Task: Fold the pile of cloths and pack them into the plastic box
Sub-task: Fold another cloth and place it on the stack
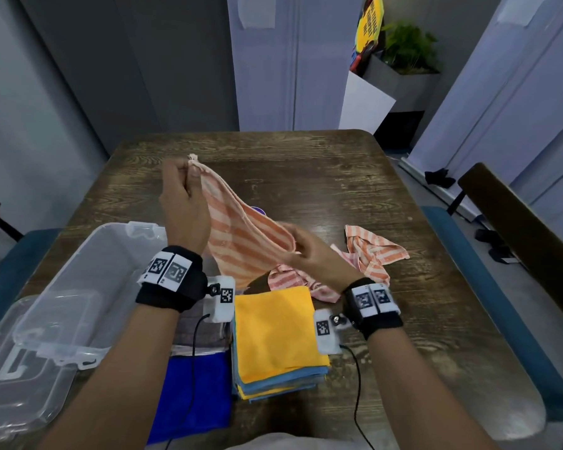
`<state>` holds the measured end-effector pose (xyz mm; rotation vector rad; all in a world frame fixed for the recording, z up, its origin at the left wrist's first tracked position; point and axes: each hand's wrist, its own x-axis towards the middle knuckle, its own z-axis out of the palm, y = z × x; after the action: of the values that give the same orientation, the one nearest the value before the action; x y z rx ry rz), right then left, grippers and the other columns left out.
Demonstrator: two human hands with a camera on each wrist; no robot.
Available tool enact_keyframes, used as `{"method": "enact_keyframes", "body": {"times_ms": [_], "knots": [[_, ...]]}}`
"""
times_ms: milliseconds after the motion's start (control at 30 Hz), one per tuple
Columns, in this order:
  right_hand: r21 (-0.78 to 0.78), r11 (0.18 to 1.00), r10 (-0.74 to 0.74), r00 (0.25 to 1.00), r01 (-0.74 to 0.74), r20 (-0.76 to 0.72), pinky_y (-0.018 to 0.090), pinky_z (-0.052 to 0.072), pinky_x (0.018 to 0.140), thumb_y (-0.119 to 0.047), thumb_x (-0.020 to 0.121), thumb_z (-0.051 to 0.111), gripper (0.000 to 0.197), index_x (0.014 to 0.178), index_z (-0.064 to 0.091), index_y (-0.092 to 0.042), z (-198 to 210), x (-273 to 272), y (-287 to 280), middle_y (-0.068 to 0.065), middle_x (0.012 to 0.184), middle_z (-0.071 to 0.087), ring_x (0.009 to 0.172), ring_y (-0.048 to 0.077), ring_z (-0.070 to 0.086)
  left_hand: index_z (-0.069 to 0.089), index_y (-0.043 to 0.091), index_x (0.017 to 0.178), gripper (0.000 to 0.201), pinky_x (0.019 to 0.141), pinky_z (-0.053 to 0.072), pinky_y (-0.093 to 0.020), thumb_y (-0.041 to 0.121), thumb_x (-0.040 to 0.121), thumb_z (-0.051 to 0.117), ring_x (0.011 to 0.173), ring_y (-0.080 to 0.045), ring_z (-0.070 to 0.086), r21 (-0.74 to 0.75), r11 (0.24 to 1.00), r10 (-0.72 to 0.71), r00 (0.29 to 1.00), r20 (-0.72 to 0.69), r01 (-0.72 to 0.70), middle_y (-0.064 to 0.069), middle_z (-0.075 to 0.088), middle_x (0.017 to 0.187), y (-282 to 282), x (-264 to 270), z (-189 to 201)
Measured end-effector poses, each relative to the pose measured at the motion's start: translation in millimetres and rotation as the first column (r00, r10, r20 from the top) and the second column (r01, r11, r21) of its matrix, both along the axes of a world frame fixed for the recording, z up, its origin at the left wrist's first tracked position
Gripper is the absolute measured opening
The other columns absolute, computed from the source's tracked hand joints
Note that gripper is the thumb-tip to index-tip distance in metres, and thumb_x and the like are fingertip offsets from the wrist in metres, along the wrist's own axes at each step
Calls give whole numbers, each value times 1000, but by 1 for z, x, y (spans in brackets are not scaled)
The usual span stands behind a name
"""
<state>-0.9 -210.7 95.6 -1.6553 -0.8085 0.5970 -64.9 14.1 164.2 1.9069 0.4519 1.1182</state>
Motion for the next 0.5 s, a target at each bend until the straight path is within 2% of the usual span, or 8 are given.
{"method": "enact_keyframes", "body": {"times_ms": [67,133,167,200,267,333,400,500], "knots": [[-1,998,-58,996,58,61,37,52,99,-25,89,77,45,130,60,-18,-12,-7,16,-6,120,69,112,12,65,51,3,112,22,70,35,-1,22,108,41,79,18,51,-9,1000,-8,1000,2,8,20,50,87,-2,2,3],[92,971,-227,971,219,82,42,53,93,-15,94,68,16,110,68,-11,-20,-11,28,-2,102,74,100,15,69,51,5,112,20,70,36,-2,22,108,41,79,18,52,-19,1000,-16,1000,11,16,20,51,87,-2,2,5],[133,945,-310,948,300,66,44,54,92,-10,98,62,8,102,68,-9,-21,-9,30,2,97,75,97,19,70,51,7,112,19,70,37,-2,22,108,41,79,17,52,-21,1000,-10,1000,18,10,20,51,87,0,1,6],[167,917,-373,927,363,33,45,54,93,-8,100,56,10,98,66,-10,-21,-5,30,5,94,75,96,23,70,50,8,111,17,70,36,-2,22,108,41,79,17,52,-23,1000,5,1000,25,-5,19,51,87,3,-2,7],[214,877,-433,901,430,-36,47,54,95,-11,103,51,12,96,60,-14,-16,4,25,9,94,75,96,27,71,49,14,108,12,71,36,-3,22,108,41,77,15,51,-28,999,44,999,27,-43,18,51,86,13,-8,7],[225,876,-424,903,427,-66,44,54,95,-19,101,56,6,99,58,-15,-7,10,21,11,100,74,99,27,71,49,13,109,13,70,37,-4,23,108,41,75,14,51,-33,998,60,998,21,-59,17,50,85,19,-13,6],[142,926,-352,936,350,-17,36,53,95,-30,95,68,21,108,58,-16,-1,6,22,6,110,70,105,19,68,50,8,112,16,71,37,-3,21,108,41,76,16,51,-27,999,38,999,19,-38,17,50,86,18,-15,9],[-47,983,-171,981,176,93,27,44,104,-43,84,79,63,136,48,-25,0,-14,37,-6,137,56,124,6,54,50,3,113,20,71,36,-1,20,108,40,80,18,51,-7,1000,1,1000,22,-1,14,53,89,12,-13,11]]}}
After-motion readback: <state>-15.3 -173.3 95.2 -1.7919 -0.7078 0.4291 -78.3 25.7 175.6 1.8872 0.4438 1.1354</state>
